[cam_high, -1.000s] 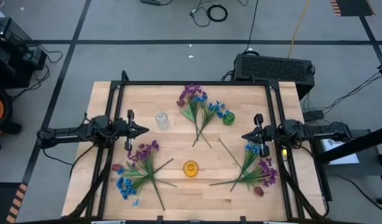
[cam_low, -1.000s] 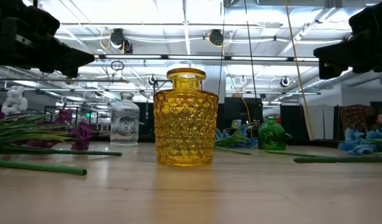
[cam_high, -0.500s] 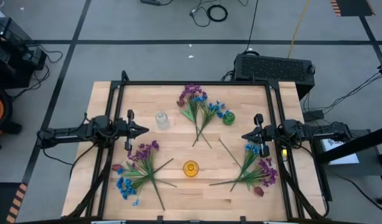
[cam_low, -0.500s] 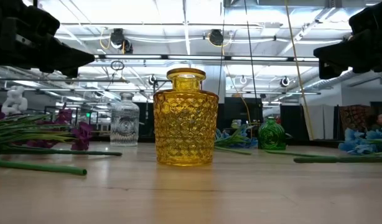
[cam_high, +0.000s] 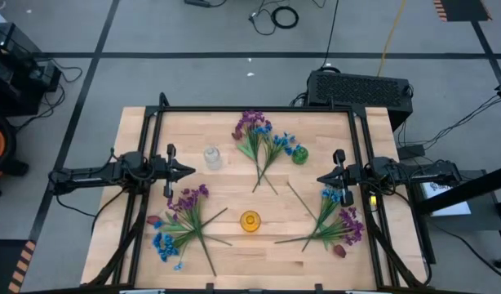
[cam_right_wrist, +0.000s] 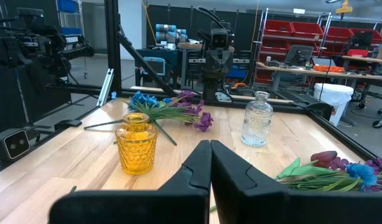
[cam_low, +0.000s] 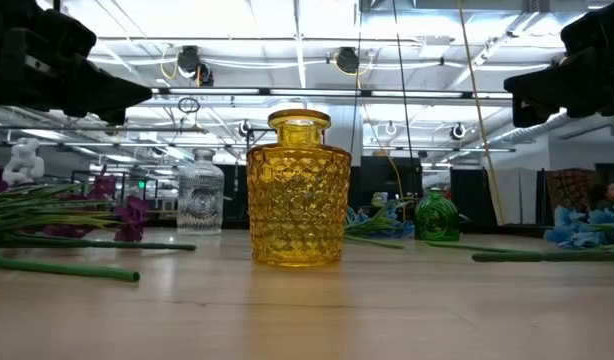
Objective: Sort flowers into vase by color
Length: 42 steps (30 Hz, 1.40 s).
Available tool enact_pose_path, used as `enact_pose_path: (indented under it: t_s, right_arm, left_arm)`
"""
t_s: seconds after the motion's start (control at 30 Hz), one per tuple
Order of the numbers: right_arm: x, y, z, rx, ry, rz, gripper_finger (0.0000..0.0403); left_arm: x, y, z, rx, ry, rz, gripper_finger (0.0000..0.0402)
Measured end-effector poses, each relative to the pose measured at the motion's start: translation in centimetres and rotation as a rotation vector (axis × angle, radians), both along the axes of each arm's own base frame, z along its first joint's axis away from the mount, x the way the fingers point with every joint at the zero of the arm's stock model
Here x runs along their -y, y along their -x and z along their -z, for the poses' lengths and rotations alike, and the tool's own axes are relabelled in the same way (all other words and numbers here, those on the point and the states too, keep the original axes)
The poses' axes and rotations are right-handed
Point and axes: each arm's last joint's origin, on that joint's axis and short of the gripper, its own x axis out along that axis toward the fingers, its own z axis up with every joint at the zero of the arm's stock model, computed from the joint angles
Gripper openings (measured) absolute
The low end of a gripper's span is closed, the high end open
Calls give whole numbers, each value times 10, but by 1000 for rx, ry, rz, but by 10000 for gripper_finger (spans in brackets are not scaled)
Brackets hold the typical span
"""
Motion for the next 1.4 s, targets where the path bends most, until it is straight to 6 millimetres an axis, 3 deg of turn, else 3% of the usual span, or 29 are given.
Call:
enact_pose_path:
  t_s: [1.07, 1.2, 1.4]
  right_arm:
    - [0, 0, -2, 22, -3, 1, 0]
    - [0, 0, -1, 6, -103, -4, 0]
    - [4, 0, -15, -16, -137, 123, 0]
  left_arm:
    - [0, 0, 0, 0, 0, 0, 22]
    - [0, 0, 0, 0, 0, 0, 22]
    - [0, 0, 0, 0, 0, 0, 22]
